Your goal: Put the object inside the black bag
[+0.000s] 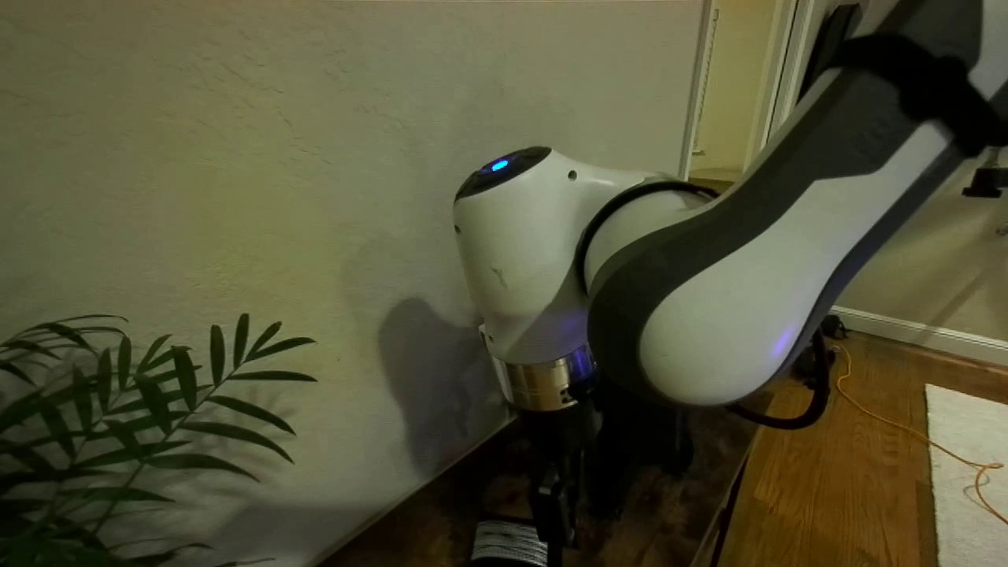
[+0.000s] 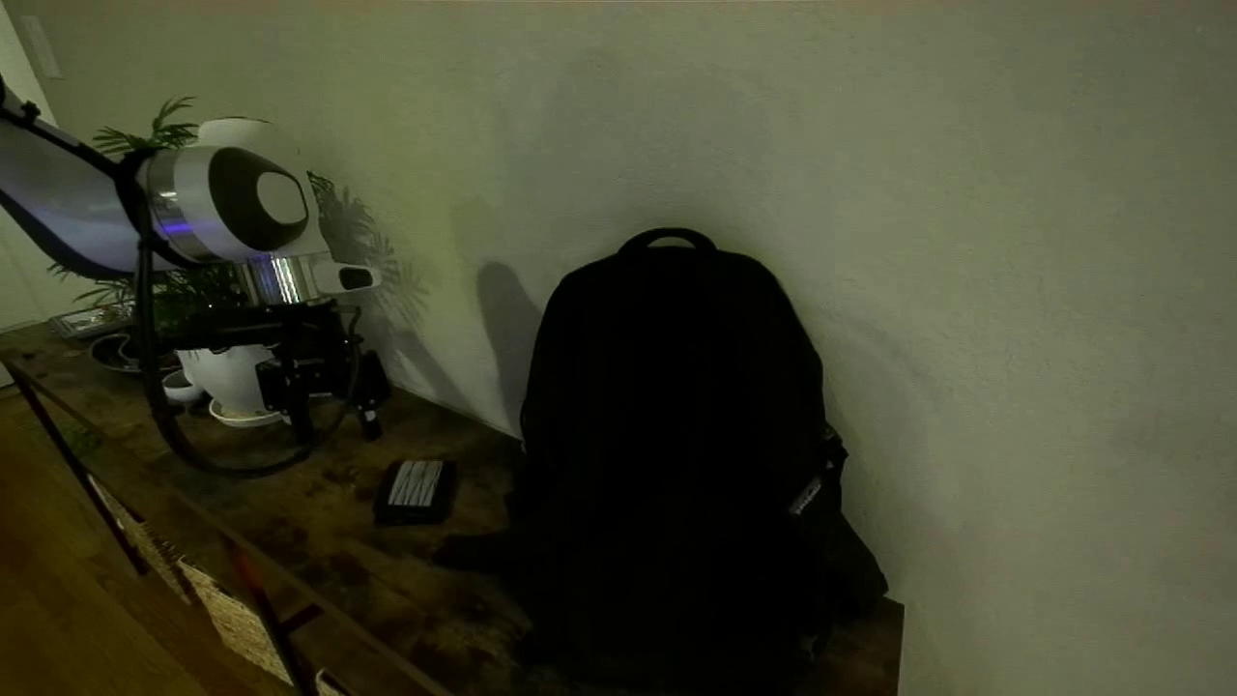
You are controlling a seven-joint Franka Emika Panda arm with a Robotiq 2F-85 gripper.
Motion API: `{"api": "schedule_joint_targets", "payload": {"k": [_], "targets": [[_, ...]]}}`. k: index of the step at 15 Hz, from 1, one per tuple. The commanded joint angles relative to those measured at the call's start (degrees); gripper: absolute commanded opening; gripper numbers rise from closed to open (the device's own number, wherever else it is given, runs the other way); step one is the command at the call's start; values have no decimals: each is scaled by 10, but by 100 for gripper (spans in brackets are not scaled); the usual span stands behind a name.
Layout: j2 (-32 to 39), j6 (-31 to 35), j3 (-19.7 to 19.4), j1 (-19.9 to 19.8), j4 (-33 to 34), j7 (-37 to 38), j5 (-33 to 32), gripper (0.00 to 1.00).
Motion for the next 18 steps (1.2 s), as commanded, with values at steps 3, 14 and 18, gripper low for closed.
{"api": "schedule_joint_targets", "payload": {"k": [3,14,18], "targets": [[19,-8,-18,7,18,-5,11,100],[94,-31,-20,34,82,-11,9,100],[126,-39,-30,50,115,-4,3,100]]}}
